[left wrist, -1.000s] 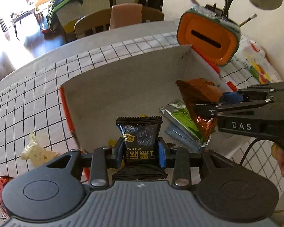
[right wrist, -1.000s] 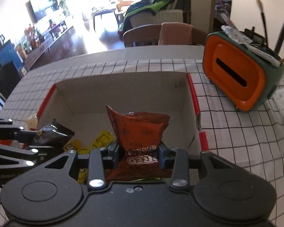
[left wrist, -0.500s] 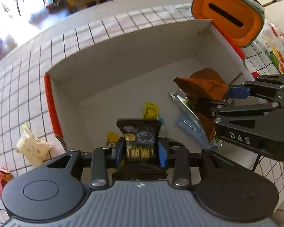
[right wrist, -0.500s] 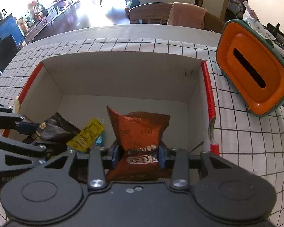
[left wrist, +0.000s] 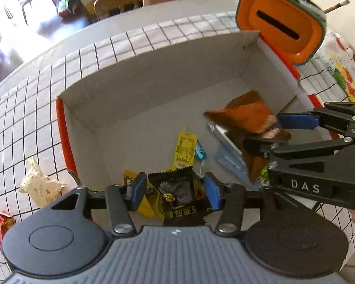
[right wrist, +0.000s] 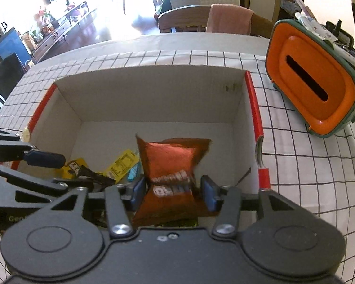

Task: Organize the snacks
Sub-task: 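Open both tools to drop the black packet and Oreo bag into the box, then move both tools back toward the red packet and cream bag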

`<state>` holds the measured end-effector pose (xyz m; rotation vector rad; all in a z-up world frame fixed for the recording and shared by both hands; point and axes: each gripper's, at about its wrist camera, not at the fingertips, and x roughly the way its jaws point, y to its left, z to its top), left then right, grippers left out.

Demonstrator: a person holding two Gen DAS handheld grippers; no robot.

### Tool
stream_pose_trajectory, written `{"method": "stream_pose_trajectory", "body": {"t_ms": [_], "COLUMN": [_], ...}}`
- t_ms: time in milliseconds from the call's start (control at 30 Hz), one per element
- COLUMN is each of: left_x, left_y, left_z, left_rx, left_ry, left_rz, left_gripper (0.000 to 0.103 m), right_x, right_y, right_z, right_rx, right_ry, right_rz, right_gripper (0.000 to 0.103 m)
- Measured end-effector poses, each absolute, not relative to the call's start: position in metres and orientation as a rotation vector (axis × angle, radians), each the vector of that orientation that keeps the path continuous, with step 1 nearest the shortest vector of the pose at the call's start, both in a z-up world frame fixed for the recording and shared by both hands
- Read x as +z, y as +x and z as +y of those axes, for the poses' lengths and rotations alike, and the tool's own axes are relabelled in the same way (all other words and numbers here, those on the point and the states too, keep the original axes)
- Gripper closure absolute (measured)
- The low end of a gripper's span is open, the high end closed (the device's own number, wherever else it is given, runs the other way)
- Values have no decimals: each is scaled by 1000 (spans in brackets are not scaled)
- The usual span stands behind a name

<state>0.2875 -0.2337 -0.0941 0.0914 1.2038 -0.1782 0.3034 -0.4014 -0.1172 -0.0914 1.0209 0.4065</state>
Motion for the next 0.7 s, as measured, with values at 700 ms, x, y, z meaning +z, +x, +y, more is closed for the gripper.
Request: {"method": "stream_pose_trajectory", "body": {"t_ms": [700], "left_x": [-34], "left_y": [225], "left_z": [-195], "left_rx": [-163], "left_ry": [12], "left_rz": [911], "left_gripper": [32], "right_x": [-50], "right_y": [251], "right_z": [-408], "right_rx": [500], "right_ry": [2], "right_rz": [858], "right_gripper": [13]}}
